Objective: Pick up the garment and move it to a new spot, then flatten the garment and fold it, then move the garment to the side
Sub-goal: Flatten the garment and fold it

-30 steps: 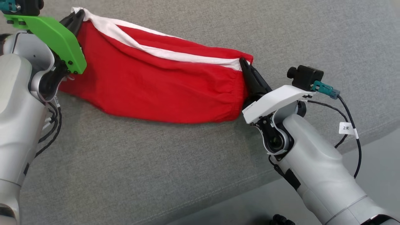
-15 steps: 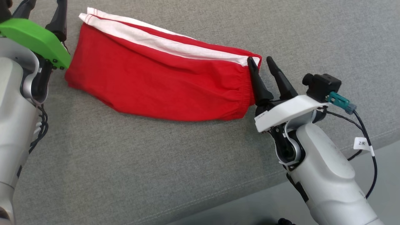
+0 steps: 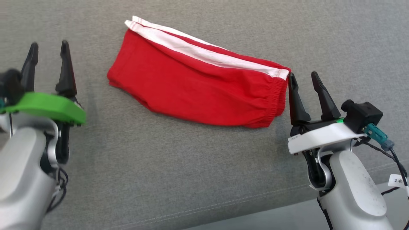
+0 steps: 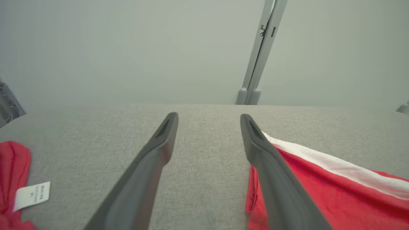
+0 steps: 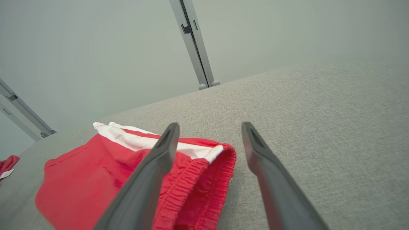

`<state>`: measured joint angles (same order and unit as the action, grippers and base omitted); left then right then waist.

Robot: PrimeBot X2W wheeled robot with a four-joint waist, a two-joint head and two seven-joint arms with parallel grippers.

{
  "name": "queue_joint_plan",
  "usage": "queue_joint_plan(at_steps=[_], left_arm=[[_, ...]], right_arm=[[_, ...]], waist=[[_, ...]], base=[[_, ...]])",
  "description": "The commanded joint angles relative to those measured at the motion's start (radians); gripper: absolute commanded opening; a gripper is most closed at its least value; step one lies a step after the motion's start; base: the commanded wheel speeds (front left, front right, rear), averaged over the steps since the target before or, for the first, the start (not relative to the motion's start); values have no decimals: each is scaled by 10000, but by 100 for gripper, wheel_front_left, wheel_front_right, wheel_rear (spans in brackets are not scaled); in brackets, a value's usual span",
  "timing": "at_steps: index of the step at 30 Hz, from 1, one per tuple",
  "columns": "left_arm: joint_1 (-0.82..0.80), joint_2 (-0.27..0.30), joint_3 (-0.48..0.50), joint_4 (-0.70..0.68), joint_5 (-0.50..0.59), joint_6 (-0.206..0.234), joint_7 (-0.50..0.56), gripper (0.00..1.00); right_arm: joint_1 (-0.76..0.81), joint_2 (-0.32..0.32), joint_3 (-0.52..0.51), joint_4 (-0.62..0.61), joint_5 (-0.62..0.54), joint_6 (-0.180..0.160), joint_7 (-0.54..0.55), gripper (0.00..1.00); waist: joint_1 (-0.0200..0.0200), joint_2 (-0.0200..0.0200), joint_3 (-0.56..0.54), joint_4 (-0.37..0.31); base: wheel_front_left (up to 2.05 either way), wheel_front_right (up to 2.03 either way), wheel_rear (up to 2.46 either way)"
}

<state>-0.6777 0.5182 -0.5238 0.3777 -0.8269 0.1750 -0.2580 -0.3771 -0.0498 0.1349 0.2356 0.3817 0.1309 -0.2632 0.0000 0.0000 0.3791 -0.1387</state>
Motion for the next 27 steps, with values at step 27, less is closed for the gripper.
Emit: queue_joint_plan(at_steps=[27], left_arm=[[5299,218,400,-4073,1203,2075,337,100]], right_arm=[[2901,-23,-939,-931,-1346,-4,583,100]], waist=[[0,0,-2222,814]], base=[[0,0,0]])
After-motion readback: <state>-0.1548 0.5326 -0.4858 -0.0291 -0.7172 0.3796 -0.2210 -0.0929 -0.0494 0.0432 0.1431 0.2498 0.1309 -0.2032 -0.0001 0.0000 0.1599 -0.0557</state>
